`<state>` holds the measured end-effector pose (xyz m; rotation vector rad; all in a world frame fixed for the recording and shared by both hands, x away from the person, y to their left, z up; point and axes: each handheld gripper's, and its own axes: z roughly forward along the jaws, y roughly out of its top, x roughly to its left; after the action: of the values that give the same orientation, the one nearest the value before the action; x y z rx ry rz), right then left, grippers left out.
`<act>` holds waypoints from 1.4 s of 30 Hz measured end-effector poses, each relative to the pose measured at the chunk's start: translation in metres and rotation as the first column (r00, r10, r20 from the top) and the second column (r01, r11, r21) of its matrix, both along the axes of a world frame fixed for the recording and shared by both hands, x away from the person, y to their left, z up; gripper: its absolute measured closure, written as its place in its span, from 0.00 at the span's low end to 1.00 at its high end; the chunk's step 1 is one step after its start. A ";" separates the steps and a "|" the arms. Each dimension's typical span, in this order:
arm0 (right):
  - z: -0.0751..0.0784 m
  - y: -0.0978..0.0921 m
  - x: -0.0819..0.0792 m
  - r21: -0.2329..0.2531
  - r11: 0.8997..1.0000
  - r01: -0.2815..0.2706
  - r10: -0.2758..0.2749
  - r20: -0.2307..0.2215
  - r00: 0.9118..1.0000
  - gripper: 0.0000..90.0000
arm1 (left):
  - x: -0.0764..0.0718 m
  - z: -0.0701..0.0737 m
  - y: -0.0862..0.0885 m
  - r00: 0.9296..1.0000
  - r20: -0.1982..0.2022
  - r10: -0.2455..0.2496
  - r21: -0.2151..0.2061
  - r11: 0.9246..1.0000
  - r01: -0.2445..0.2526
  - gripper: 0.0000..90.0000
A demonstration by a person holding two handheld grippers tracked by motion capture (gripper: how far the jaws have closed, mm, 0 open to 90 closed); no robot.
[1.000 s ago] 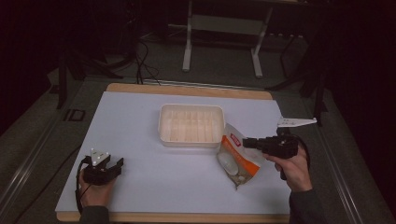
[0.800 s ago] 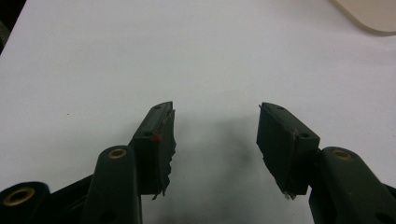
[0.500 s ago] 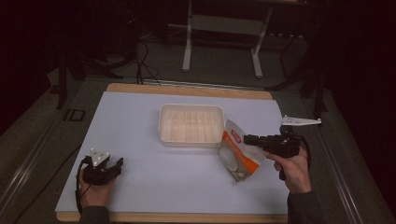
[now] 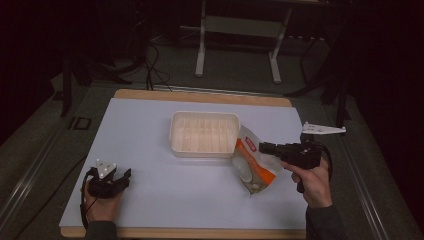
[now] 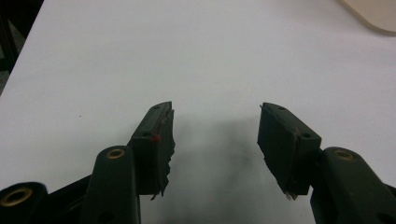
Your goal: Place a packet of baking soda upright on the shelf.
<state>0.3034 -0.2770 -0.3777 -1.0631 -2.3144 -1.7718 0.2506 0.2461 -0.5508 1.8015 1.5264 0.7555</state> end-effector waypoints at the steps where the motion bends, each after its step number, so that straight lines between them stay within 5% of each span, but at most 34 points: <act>1: 0.001 0.001 0.000 0.001 1.000 0.001 -0.001 0.004 1.000 1.00 | 0.000 0.000 0.000 1.000 0.000 0.000 0.000 1.000 0.000 0.50; 25: 0.023 0.020 0.004 0.039 0.999 -0.012 0.010 0.045 0.999 1.00 | 0.000 0.000 0.000 1.000 0.004 0.004 0.003 1.000 -0.004 0.50; 42: 0.031 0.027 0.013 0.068 0.995 0.067 -0.071 0.066 0.995 1.00 | 0.000 0.000 -0.001 1.000 0.003 0.006 0.004 1.000 -0.006 0.50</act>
<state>0.3164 -0.2497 -0.3472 -1.1026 -2.2664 -1.9241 0.2505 0.2456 -0.5513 1.7987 1.5300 0.7640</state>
